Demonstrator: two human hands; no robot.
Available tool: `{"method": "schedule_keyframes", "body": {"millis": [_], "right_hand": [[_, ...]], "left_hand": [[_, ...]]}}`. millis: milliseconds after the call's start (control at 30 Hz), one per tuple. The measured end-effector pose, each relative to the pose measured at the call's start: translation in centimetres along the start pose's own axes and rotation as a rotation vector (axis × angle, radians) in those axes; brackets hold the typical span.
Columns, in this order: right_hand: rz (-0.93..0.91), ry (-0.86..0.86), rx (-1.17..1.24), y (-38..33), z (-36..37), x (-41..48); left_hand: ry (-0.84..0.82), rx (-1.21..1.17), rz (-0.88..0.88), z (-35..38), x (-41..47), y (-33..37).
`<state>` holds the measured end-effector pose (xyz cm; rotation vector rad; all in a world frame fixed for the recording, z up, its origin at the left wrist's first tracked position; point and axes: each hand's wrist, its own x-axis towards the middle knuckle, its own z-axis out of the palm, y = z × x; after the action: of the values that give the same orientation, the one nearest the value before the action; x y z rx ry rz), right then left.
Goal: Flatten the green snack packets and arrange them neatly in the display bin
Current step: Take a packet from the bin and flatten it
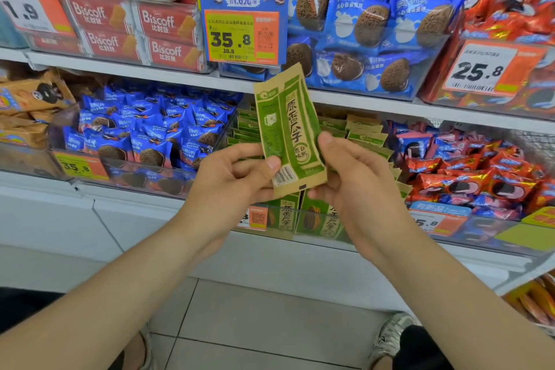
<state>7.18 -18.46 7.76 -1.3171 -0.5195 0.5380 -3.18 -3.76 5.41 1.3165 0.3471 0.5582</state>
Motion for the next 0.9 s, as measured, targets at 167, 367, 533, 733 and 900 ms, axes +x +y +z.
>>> {"method": "schedule_keyframes", "body": {"millis": [167,367,533,733,900], "right_hand": [[0.039,0.055,0.044,0.9,0.4,-0.4],[-0.200,0.123,-0.158,0.9,0.9,-0.8],[-0.190,0.096,-0.095,0.6,0.7,-0.9],[-0.199,0.092,-0.107,0.4,0.4,-0.9],[-0.117,-0.091,-0.245,-0.5,0.0,-1.0]], "left_hand": [[0.079,0.123,0.090,-0.1,0.0,0.0],[-0.132,0.276,0.123,0.1,-0.6,0.3],[-0.289,0.288,0.114,-1.0,0.1,0.6],[-0.339,0.343,0.133,-1.5,0.4,0.6],[-0.174,0.148,0.147,-1.1,0.7,1.1]]}}
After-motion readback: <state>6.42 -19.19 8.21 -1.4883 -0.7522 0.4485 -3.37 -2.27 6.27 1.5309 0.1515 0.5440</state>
